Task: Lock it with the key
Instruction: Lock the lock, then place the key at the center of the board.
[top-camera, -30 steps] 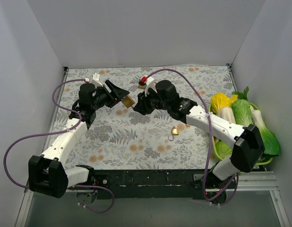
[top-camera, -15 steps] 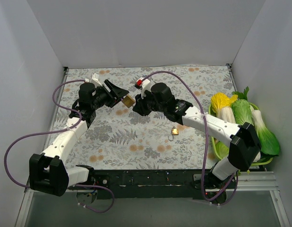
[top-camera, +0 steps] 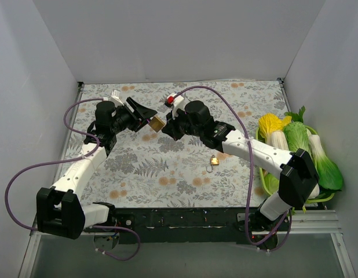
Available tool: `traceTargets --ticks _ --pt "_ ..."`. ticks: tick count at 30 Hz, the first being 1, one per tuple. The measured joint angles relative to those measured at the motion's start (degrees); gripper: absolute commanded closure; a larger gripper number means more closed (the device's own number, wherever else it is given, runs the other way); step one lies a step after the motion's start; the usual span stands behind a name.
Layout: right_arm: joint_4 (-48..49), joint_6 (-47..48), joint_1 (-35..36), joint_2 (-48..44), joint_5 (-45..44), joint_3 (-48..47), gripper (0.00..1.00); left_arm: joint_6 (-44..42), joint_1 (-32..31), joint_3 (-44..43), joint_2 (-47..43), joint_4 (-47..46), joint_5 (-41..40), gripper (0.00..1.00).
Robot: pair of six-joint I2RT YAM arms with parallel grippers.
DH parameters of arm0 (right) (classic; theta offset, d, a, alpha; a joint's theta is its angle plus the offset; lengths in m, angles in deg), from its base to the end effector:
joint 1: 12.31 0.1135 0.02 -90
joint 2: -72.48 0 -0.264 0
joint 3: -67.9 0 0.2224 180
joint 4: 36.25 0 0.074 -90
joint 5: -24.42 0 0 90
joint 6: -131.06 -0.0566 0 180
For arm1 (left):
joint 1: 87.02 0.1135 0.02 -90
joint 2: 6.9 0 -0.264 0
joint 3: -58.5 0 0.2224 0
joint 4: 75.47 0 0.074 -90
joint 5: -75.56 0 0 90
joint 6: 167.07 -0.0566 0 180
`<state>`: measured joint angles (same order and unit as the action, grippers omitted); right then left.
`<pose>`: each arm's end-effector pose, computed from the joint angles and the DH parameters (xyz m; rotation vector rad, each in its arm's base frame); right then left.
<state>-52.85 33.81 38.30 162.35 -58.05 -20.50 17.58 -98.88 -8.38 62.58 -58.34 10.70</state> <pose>0.2262 0.2871 0.3314 -0.8128 1.7906 0.8026 0.2569 -0.0785 0.3084 -1.2171 1.9121 -1.5613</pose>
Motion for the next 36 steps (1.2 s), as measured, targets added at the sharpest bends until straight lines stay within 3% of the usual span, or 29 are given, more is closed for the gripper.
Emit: traceTargets --ticks 13,18,27,36 --pt "-1.1 -1.2 0.0 -0.3 -0.1 1.1 0.99 3.1 7.1 -1.2 4.2 -4.1 1.0 1.0" --pt "-3.6 -3.4 -3.3 -0.9 1.6 3.7 0.99 1.0 7.8 -1.4 4.5 -4.5 0.8 1.0" --pt "-2.3 -7.4 -20.7 7.2 4.0 4.7 0.99 -15.5 8.0 -6.9 10.0 -1.2 3.6 1.0" --pt "-0.5 -7.8 -24.0 21.7 7.9 -2.3 0.99 -25.5 8.0 -9.4 13.4 5.8 4.1 1.0"
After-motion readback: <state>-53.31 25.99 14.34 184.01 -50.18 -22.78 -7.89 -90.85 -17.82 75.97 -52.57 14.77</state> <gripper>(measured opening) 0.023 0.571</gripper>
